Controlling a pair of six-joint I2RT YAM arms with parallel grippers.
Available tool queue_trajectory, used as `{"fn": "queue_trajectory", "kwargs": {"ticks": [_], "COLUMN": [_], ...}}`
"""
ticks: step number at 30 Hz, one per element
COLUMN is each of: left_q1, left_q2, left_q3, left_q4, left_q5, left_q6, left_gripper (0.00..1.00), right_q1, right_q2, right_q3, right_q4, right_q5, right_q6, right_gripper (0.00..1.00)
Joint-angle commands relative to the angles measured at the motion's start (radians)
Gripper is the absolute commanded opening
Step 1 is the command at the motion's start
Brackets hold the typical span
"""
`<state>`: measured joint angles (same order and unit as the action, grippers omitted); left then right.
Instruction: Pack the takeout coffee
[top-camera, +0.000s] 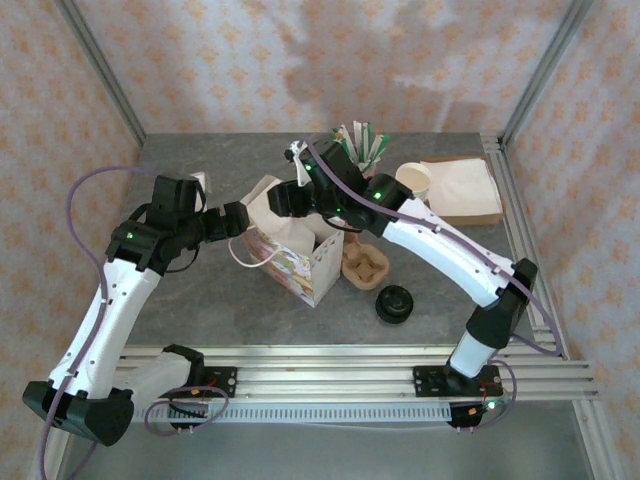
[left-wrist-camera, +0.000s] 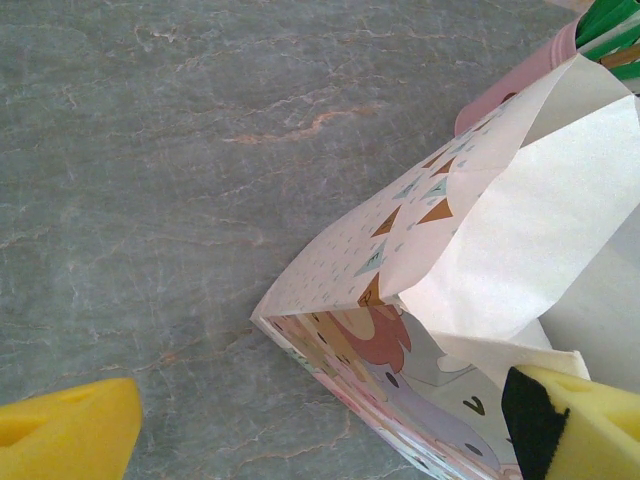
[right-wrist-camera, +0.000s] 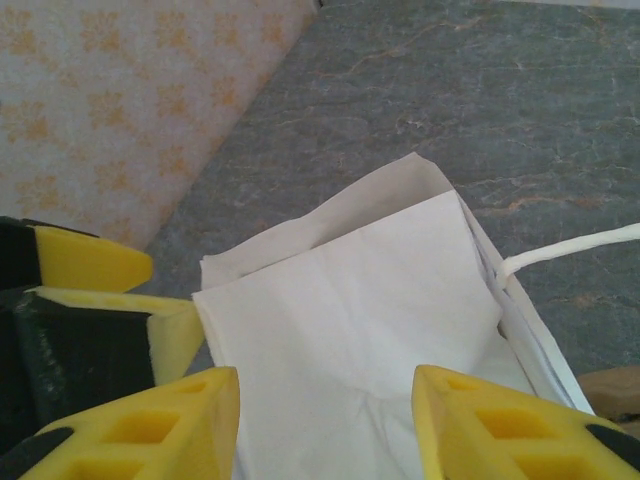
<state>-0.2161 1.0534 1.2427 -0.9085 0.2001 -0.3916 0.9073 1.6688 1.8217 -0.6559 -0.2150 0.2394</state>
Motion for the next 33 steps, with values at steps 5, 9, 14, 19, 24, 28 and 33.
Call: {"fn": "queue_trajectory", "kwargs": {"ticks": [5,9,14,19,24,28,33], "left_q1": [-0.008,-0.008,-0.008,-0.008,-0.005,0.007,0.072], "left_q2": [-0.049,-0.079,-0.121,-0.238,-0.327,-0.288,-0.192], "left_q3": [0.125,0.179,0.181,0.064,-0.132,-0.269,-0.324], "left_q4": [-0.069,-0.06,0.017,0.243,0.449,0.566,0.563], "left_q5": [-0.095,-0.128,-0.214,-0.298,-0.629,-0.697,-0.822], "left_q6": [0.067,0.08,0.097,0.111,0.041,0.006,-0.092], "left_gripper": [0.94,0.94,0.94,0.99,1.0,1.0,1.0], "right_q1": [0.007,0.007,0.007,0.007,-0.007,-0.15,-0.513], "right_q2": [-0.108,-0.25,-0.439,-0.621,-0.742,-0.753,-0.753], "right_q3": [-0.115,-0.254,-0.45,-0.635,-0.797,-0.88,-0.945], "right_q4": [0.167,0.303,0.459,0.588,0.745,0.798,0.689], "right_q5": [0.119,0.207,0.389,0.652,0.923,1.012,0.855], "right_q6": [-0.003,-0.024,-0.079,-0.174,-0.354,-0.437,-0.211], "right_gripper": [0.46,0.48,0.63,0.67,0.85,0.94,0.97]}}
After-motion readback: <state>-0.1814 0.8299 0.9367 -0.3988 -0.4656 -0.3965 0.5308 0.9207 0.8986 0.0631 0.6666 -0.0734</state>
